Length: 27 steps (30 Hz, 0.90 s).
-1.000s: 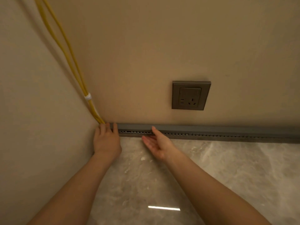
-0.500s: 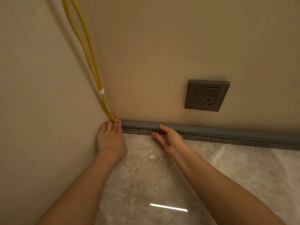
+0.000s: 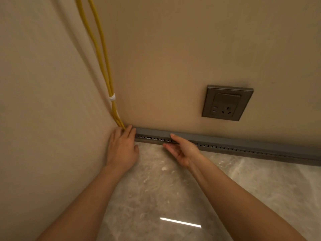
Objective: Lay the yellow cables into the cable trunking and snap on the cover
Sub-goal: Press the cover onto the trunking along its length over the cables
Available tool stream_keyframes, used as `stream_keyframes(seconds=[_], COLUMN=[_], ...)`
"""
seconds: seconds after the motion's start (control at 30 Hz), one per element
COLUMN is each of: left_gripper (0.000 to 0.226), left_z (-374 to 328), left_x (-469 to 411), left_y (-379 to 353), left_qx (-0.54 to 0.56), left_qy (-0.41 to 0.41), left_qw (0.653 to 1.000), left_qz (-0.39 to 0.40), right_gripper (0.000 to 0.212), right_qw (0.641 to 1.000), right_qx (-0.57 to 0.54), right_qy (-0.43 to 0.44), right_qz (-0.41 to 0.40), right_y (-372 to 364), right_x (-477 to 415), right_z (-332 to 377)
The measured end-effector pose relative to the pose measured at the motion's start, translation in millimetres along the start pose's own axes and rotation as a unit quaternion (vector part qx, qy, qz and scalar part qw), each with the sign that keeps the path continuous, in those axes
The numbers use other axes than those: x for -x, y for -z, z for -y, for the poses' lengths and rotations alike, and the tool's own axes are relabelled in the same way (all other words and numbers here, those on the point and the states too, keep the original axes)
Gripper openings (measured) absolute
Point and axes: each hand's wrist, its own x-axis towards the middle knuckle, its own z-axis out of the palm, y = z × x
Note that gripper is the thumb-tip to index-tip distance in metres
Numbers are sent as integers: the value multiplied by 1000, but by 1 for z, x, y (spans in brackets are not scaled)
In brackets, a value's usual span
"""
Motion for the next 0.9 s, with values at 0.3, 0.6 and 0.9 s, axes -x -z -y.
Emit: stream_keyframes(seconds=[0.3,0.6,0.9], left_gripper=[81,90,65], left_z=[-40,-42,-111], left_x=[4,-5,19], left_y=[-14,-5,1], left_qx=[15,32,406], left_qy=[9,54,240], left_qw=[997,982,881], left_qz=[80,177,-28], right_gripper=[33,52,56], right_qw=[999,990,961], right_qx=[27,-97,-263], right_qy=[24,-66,-21], right_qz=[-4,78,80], right_y=[-3,12,90], right_x=[-1,32,88], right_z=[-4,11,46])
